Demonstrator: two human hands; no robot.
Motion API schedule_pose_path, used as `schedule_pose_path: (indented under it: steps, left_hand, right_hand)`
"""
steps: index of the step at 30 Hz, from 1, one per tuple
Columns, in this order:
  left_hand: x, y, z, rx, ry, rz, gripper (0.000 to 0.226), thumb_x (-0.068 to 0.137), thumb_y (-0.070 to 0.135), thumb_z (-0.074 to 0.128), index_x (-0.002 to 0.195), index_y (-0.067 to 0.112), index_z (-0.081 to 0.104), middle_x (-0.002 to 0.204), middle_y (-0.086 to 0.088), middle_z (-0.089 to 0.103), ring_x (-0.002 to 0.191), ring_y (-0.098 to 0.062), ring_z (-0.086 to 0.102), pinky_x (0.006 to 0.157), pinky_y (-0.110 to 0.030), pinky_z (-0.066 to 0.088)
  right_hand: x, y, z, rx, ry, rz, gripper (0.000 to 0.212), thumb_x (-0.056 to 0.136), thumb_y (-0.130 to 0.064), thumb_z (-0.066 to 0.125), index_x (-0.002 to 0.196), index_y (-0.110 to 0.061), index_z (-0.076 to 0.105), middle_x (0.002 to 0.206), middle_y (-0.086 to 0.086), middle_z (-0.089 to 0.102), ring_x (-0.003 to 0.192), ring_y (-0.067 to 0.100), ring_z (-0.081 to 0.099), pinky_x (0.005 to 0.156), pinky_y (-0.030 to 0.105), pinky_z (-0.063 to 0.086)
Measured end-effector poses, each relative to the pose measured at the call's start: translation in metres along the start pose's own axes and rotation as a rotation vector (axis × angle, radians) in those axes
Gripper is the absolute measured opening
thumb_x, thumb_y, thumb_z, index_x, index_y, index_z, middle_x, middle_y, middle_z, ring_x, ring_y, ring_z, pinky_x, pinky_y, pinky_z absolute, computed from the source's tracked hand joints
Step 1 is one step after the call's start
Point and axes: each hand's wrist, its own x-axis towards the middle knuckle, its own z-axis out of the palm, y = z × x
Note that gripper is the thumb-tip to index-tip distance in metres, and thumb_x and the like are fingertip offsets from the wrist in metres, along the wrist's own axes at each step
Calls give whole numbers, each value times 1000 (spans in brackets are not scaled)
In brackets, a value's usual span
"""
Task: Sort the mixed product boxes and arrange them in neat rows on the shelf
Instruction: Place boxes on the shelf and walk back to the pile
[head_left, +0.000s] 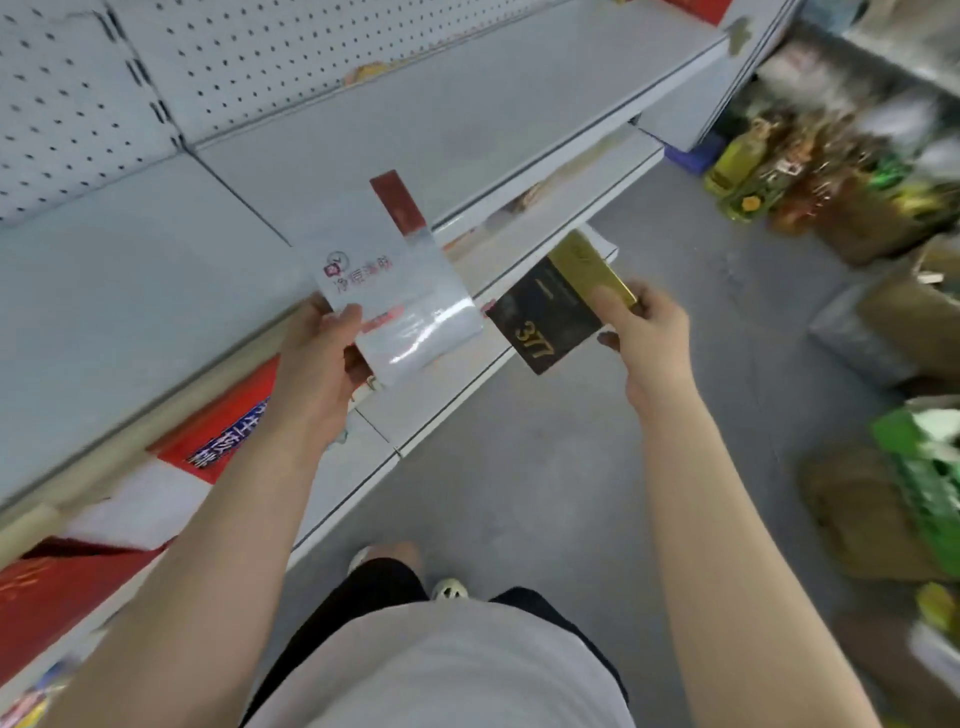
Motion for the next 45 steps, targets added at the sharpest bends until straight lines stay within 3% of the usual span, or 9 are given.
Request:
schedule_pose_path:
  steps: [3, 6, 10, 15, 23, 27, 33, 37, 45]
  left_hand:
    - [34, -9, 42, 51, -46, -6, 11, 97, 10, 54, 98, 21, 56, 104, -3, 70, 88, -15, 70, 77, -33, 57]
    - [75, -14, 81, 71, -81, -1, 9, 97, 10, 54, 102, 18, 54, 98, 1, 71, 88, -15, 69, 73, -31, 59]
    - [138, -14, 138, 105, -149, 3, 13, 98, 13, 54, 110, 15, 53, 106, -3, 69, 93, -15, 70, 71, -28, 57]
    - [214, -6, 211, 149, -178, -11, 10, 98, 12, 52, 106, 19, 54, 100, -1, 70, 85, -14, 69, 71, -30, 56]
    - [314, 3, 333, 143, -171, -26, 11, 98, 12, 53, 108, 17, 53, 106, -4, 69, 89, -15, 70, 72, -28, 57]
    - [359, -6, 394, 116, -146, 0, 10, 98, 11, 52, 108, 15, 52, 106, -4, 70, 92, -15, 71, 76, -31, 59]
    - [415, -23, 494, 55, -25, 9, 7, 99, 12, 53, 104, 16, 54, 97, 1, 73, 85, -13, 71, 69, -27, 57]
    - [449, -29, 548, 22, 68, 21, 7, 98, 10, 53, 97, 17, 53, 94, 1, 73, 83, -13, 71, 69, -28, 57]
    - [539, -24, 611, 27, 179, 82, 7, 98, 11, 53, 101, 17, 55, 99, 1, 72, 89, -15, 70, 71, -27, 57]
  right_hand:
    - [38, 0, -21, 16, 57, -2, 22, 92, -23, 68, 112, -13, 65, 95, 2, 67, 76, 10, 60, 62, 17, 51]
    - [83, -2, -32, 18, 98, 8, 24, 92, -23, 69, 112, -12, 65, 95, 5, 66, 73, 9, 58, 61, 15, 51]
    - [157, -10, -38, 10, 137, 8, 23, 90, -22, 70, 109, -11, 65, 92, 6, 64, 70, 7, 57, 61, 17, 52]
    - [247, -31, -42, -15, 174, -20, 22, 88, -23, 72, 107, -13, 67, 80, -4, 59, 66, 12, 54, 63, 22, 52]
    - [395, -57, -70, -18, 198, -49, 15, 87, -22, 73, 100, -18, 66, 82, -1, 63, 65, 11, 56, 64, 27, 53]
    - [481, -62, -85, -28, 167, -81, 14, 89, -20, 72, 100, -18, 63, 82, -3, 62, 65, 9, 57, 62, 25, 54]
    - [614, -77, -118, -84, 69, -116, 24, 87, -19, 73, 109, -11, 65, 86, 2, 66, 54, 2, 58, 59, 24, 54]
    - [697, -93, -132, -93, -8, -132, 28, 87, -22, 74, 111, -12, 65, 93, 7, 69, 63, 10, 61, 62, 24, 55]
    - [831, -137, -111, -57, -109, -151, 27, 87, -26, 74, 107, -18, 58, 91, 1, 72, 68, 12, 65, 60, 21, 52]
